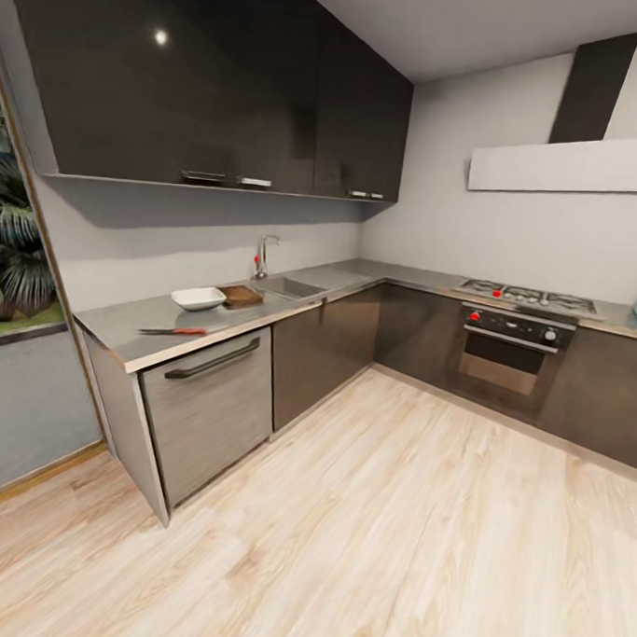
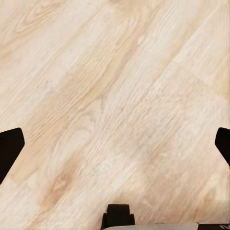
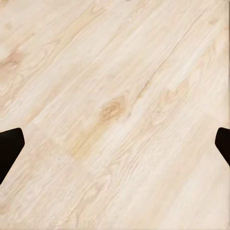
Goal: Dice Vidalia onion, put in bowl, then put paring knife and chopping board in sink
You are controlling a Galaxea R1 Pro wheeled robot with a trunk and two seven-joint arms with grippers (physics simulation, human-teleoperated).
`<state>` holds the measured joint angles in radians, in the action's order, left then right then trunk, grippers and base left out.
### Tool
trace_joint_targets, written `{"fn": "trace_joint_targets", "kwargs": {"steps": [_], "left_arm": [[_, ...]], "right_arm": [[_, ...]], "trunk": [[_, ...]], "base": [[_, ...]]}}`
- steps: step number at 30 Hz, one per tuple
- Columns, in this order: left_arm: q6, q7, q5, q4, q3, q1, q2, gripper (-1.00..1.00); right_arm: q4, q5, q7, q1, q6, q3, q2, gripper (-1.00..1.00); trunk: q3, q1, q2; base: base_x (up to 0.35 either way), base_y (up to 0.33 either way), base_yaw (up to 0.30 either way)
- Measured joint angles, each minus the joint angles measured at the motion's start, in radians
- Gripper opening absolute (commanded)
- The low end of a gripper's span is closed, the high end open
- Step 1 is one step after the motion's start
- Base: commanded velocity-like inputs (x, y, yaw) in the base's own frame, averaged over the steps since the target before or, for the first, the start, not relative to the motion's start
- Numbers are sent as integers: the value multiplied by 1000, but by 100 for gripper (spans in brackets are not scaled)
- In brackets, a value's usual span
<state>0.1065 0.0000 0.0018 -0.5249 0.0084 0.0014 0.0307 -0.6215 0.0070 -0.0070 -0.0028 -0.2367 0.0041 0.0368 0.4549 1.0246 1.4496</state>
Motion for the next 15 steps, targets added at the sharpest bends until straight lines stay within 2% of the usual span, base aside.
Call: {"fn": "trace_joint_targets", "kwargs": {"steps": [7, 15], "left_arm": [[64, 1, 2, 27, 0, 0, -1, 100], [74, 0, 1, 37, 0, 0, -1, 100]], "right_arm": [[0, 0, 0, 0, 0, 0, 0, 100], [1, 0, -1, 0, 0, -1, 0, 100]], "trunk": [[0, 0, 0], [0, 0, 0]], "base": [[223, -247, 0], [223, -247, 0]]}}
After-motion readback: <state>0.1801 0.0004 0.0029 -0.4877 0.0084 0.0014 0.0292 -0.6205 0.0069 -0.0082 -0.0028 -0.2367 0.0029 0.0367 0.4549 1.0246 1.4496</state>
